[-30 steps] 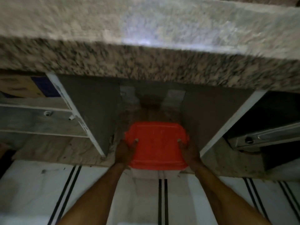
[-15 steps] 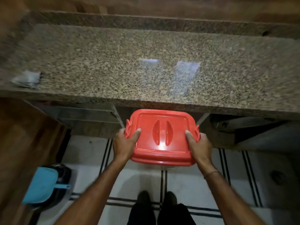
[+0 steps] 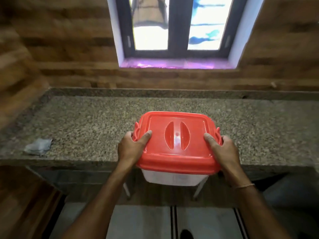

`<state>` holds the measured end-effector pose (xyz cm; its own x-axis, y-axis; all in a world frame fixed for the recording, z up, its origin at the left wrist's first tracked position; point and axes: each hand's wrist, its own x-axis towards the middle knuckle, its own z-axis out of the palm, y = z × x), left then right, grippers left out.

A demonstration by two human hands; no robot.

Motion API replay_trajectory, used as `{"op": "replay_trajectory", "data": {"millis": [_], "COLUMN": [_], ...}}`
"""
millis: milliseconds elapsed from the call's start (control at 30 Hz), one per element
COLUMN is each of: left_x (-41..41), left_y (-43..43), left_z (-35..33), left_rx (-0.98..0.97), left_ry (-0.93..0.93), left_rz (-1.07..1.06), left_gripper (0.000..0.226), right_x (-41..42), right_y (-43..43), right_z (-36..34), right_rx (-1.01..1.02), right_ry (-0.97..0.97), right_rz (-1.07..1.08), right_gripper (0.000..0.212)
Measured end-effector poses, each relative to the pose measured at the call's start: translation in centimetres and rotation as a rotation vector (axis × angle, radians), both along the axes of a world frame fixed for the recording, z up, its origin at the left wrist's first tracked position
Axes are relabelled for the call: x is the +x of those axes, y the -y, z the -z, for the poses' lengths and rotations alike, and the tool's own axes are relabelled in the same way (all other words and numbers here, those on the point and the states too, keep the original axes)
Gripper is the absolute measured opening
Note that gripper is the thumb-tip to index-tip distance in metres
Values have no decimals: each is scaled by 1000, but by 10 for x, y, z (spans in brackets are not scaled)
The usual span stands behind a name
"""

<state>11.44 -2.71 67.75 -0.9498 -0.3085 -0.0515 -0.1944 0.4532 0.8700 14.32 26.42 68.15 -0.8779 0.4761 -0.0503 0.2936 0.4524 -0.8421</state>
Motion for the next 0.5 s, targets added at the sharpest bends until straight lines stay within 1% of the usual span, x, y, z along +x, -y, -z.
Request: {"op": "replay_trajectory", "data": {"millis": [100, 167, 400, 500], "left_x": [-54, -88, -213, -254], "left_y": [-24, -37, -83, -94], "left_z": [-4, -3, 14, 22], "left_rx": [-13, -42, -133, -107], "left_ry": [-17, -17, 50, 96], "left_rz": [18, 21, -2, -21], "left_gripper": [67, 66, 65, 65], "right_x": [-50, -82, -209, -257], "right_y": [-18, -30, -78, -92], "right_z": [-6, -4, 15, 20], "right_rx": [-42, -44, 10, 49], "right_ry": [-20, -28, 20, 56], "right_rz": [-9, -3, -16, -49], "right_gripper": [70, 71, 61, 59]}}
